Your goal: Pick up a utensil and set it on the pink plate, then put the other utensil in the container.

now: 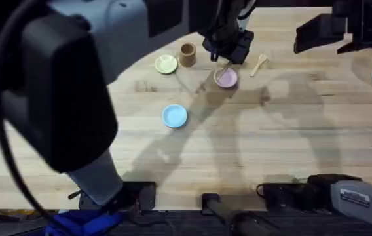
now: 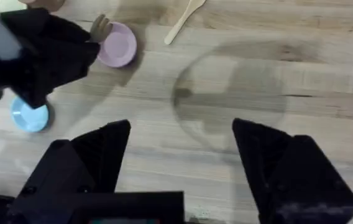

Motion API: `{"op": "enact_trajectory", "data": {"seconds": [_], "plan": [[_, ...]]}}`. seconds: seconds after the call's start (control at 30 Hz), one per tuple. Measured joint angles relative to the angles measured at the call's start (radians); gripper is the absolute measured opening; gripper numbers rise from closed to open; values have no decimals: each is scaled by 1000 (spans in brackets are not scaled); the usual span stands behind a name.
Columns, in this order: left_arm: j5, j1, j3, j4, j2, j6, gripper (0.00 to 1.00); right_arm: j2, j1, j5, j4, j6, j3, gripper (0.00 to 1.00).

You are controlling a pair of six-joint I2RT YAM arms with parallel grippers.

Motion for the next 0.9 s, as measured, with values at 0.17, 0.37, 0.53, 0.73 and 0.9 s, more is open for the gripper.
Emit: {"op": "enact_trajectory", "data": {"seconds": [0.17,0.37,0.53,0.73,0.9], "plan": [[1,-1,0,11,63,-2,42,0,0,0,0,0,0,997],[1,-1,0,23,129,-3,42,0,0,0,0,0,0,996],[1,-1,0,41,154,-3,42,0,0,0,0,0,0,996],[2,-1,0,41,163,-3,42,0,0,0,0,0,0,997],[1,-1,0,42,163,-3,42,0,0,0,0,0,0,996]]}}
